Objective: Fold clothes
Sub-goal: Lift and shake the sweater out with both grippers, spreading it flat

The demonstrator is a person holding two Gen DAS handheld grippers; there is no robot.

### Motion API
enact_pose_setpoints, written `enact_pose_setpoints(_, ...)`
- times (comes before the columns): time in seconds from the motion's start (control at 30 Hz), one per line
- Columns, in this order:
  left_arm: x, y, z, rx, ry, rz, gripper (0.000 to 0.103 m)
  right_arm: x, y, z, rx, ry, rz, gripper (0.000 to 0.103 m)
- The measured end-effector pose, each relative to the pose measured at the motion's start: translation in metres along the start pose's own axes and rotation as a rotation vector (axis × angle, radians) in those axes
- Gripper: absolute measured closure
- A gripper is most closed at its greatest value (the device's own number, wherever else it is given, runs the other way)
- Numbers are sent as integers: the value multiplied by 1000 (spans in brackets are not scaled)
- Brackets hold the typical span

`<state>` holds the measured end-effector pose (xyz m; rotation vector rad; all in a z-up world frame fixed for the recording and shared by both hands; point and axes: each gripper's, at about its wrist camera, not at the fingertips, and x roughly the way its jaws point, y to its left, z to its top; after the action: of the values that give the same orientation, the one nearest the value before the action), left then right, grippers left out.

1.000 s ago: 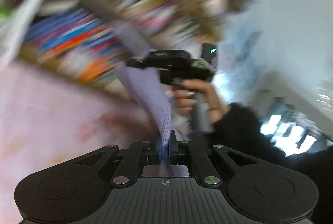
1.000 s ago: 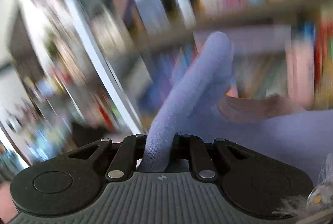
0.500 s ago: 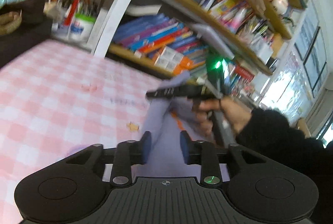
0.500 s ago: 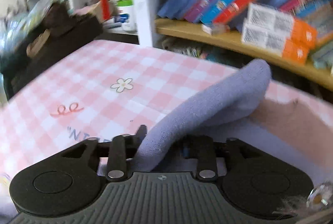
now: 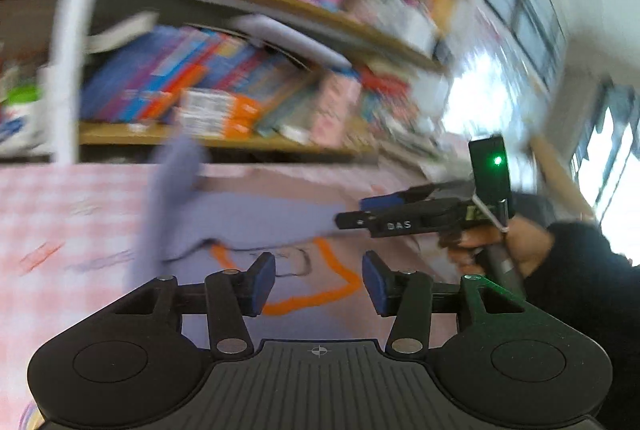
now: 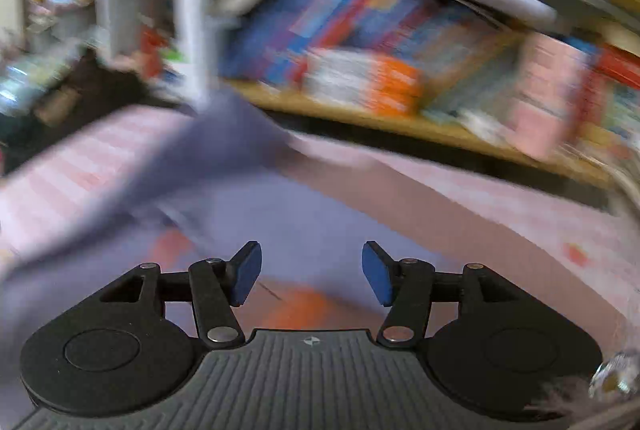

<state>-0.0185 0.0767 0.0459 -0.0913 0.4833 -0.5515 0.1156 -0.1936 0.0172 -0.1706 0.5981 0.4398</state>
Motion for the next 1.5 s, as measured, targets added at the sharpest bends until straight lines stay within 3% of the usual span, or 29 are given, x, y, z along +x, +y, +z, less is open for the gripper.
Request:
enact_pose_setpoints(0.13, 61, -36, 13, 205, 127, -9, 53, -13, -36, -33, 71, 34, -116, 46)
enact_pose_setpoints(0.27, 118, -61, 15, 401, 203, 20, 52, -23, -53, -50, 100, 27, -123, 45)
enact_pose_setpoints(0.37, 155, -80, 12, 576, 213, 95, 52, -23, -51, -55, 73, 27, -148, 49)
enact_pose_setpoints(0.43, 172, -91, 10, 659, 218, 116, 52, -22, -52, -56, 76, 22, -142, 62)
enact_pose_setpoints(0.63, 210, -105, 17, 697, 228, 118, 53, -16, -58, -56, 68, 18, -78, 81)
enact_pose_setpoints(0.7, 218, -107, 20, 708, 210, 150, 61, -16, -59, -56, 63, 12, -65, 92)
enact_pose_setpoints(0.8, 225, -104, 30, 681, 184, 154, 62, -17, -62, -58, 59, 4, -53, 95)
enact_pose_setpoints(1.0, 252, -104, 25, 702, 264, 133, 63, -19, -73, -61, 103, -9, -21, 96)
enact_pose_setpoints(1.23, 256, -99, 25, 666, 237, 147, 62, -19, -76, -61, 129, -5, -13, 94)
enact_pose_setpoints(1.33, 259, -102, 17, 756, 236, 208, 78, -19, -72, -62, 111, -6, -23, 94)
enact_pose_setpoints(1.4, 261, -107, 10, 819, 223, 252, 80, -19, -72, -62, 112, -6, -22, 94)
enact_pose_setpoints(1.5, 263, -115, 3, 863, 223, 272, 95, -18, -75, -62, 127, -6, -12, 94)
